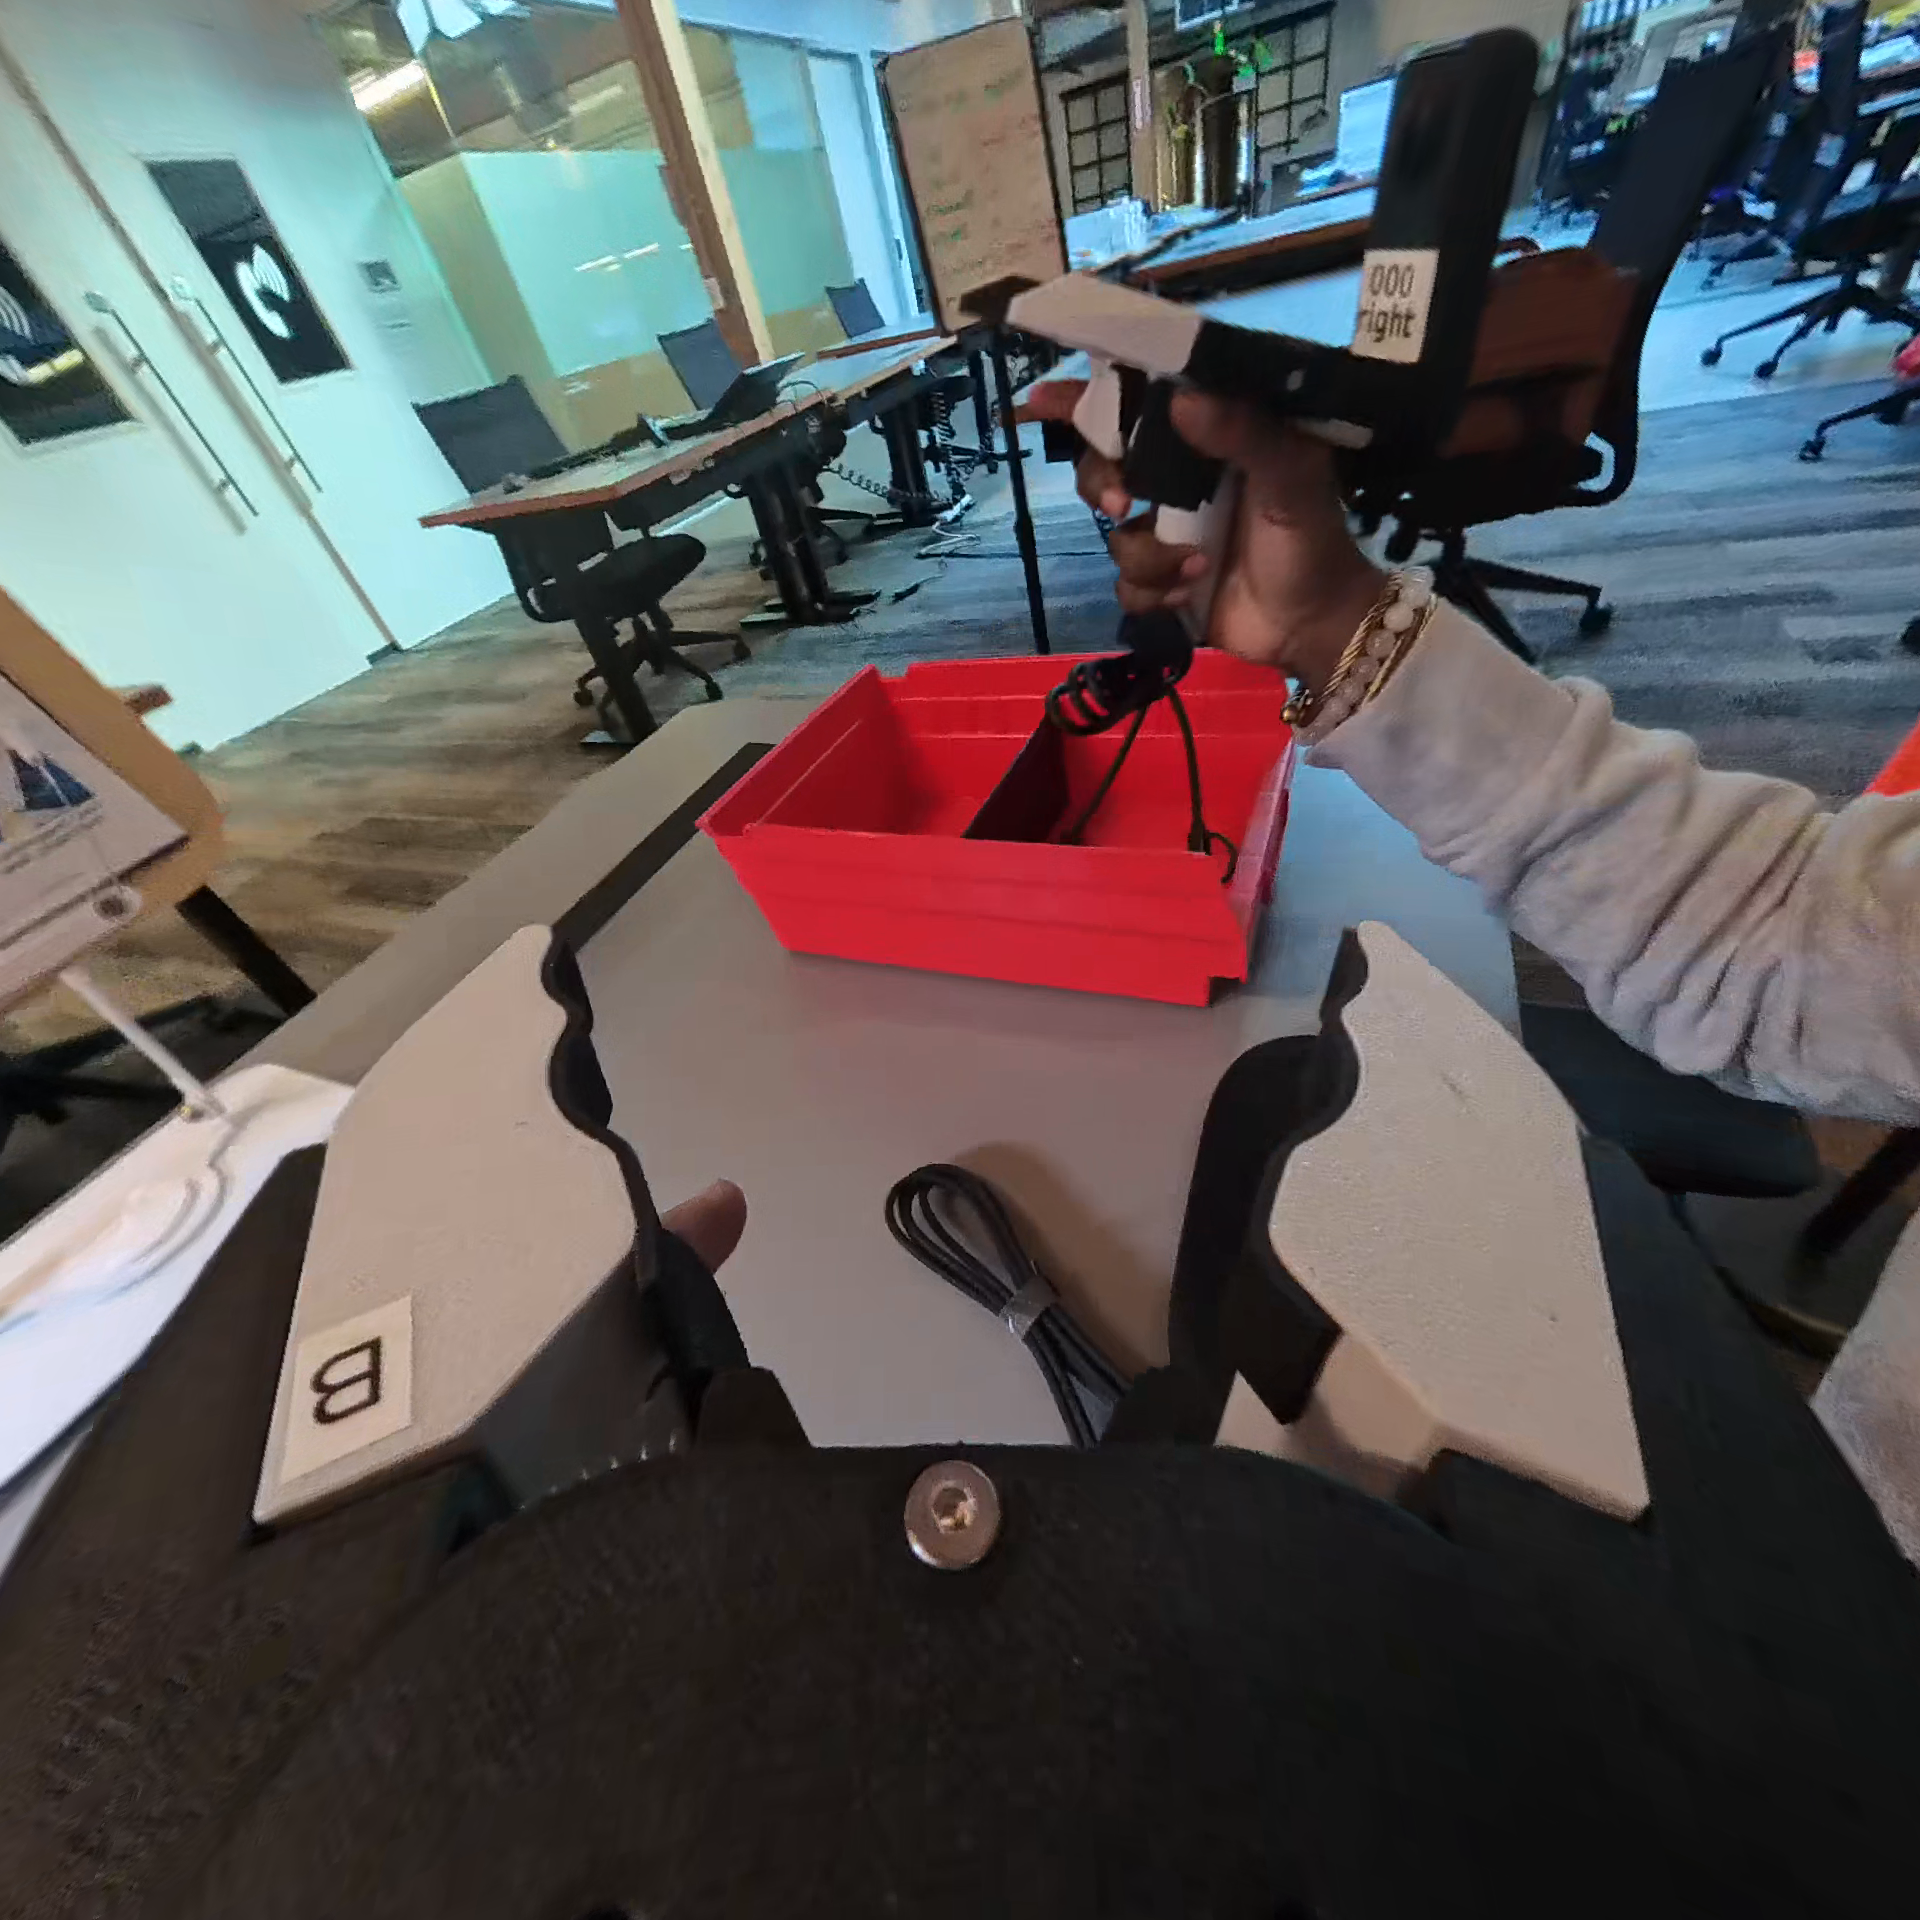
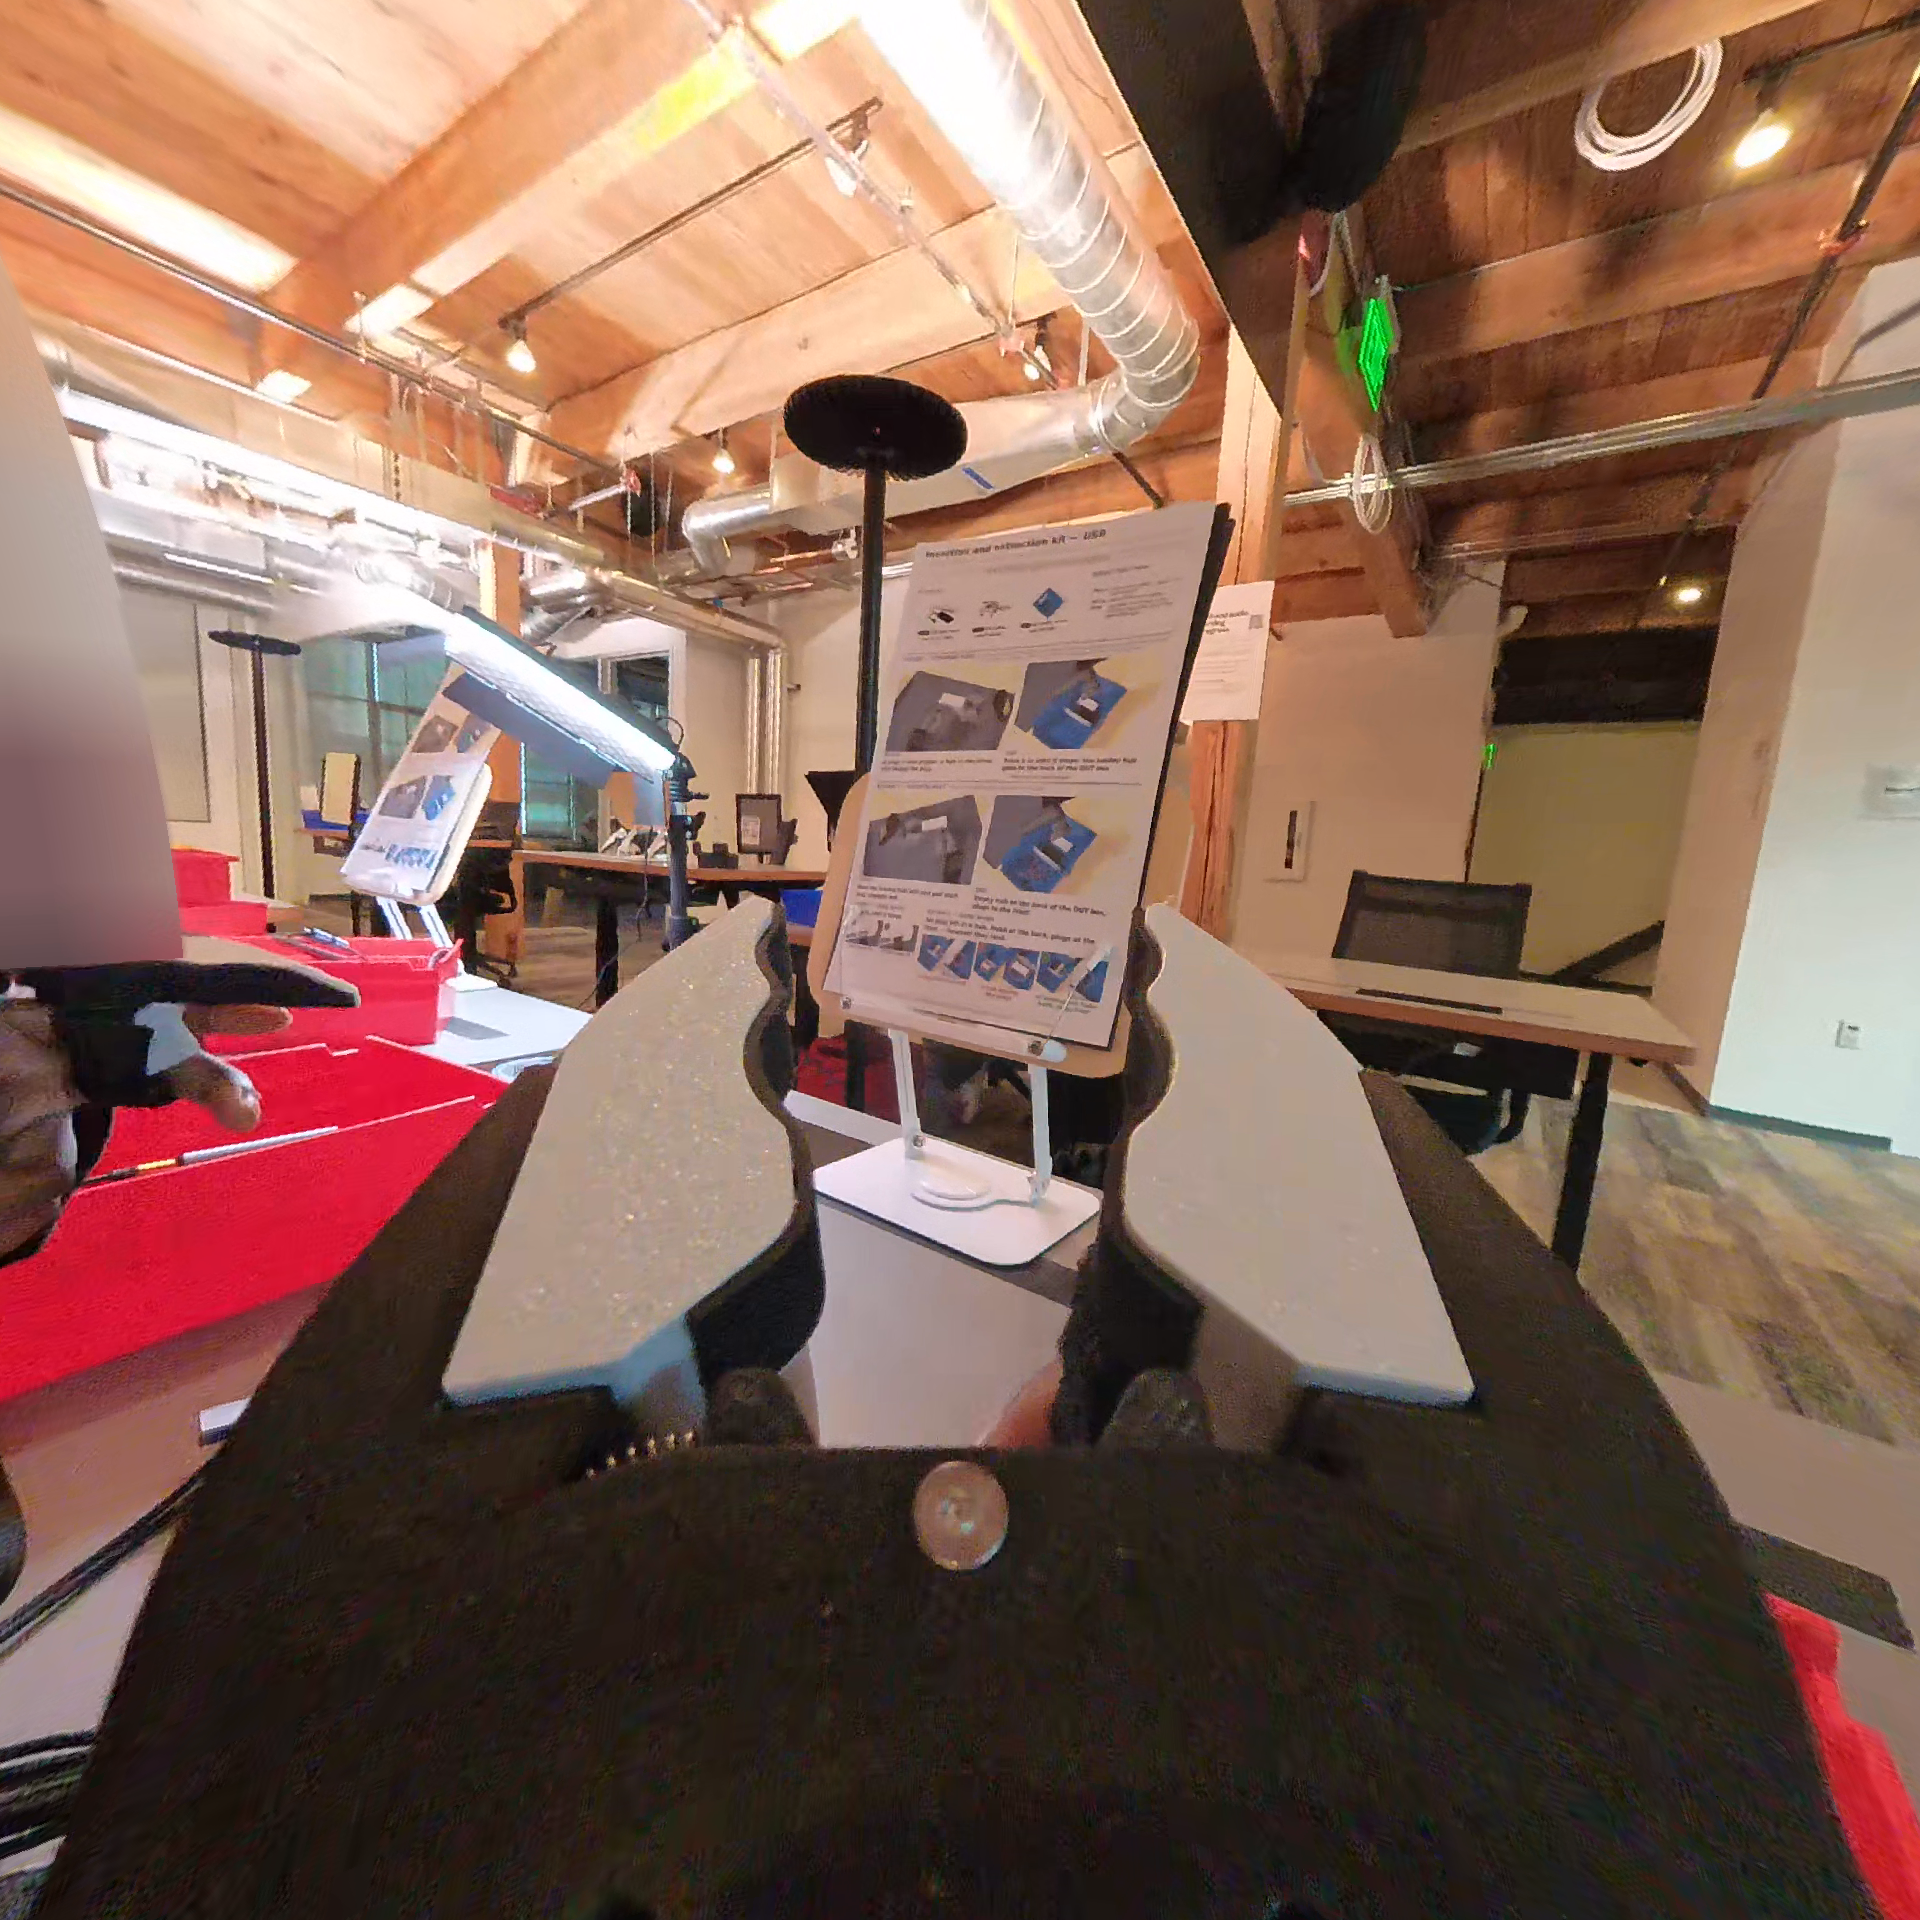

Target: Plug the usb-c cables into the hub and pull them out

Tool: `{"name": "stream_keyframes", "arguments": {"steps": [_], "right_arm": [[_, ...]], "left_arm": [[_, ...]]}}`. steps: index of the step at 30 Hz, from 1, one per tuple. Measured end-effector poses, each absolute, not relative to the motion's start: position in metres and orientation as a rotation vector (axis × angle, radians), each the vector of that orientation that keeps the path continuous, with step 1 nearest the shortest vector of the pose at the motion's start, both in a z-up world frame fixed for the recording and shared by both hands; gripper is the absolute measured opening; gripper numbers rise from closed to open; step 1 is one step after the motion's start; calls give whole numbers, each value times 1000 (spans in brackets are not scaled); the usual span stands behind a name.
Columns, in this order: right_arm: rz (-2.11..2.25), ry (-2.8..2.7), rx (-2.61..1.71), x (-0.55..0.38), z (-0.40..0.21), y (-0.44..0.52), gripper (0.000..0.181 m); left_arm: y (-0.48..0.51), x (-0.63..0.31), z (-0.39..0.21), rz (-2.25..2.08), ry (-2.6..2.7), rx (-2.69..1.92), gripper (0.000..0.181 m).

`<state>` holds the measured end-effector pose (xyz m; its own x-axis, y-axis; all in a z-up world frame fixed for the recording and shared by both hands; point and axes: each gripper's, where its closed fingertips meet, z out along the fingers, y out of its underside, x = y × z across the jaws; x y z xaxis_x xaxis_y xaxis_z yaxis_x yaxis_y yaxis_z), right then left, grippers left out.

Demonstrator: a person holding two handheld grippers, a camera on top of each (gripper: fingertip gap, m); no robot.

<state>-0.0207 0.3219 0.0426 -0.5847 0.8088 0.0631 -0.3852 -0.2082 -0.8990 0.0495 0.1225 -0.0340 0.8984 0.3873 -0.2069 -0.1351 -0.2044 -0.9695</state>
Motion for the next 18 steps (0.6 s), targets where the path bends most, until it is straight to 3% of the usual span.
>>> {"name": "stream_keyframes", "arguments": {"steps": [11,18], "right_arm": [[2034,-1143,-537,-13,66,332,60],[2155,-931,-618,-9,83,364,57]], "left_arm": [[150,49,-26,509,-71,-1728,117],[215,54,-18,371,74,-1700,90]]}}
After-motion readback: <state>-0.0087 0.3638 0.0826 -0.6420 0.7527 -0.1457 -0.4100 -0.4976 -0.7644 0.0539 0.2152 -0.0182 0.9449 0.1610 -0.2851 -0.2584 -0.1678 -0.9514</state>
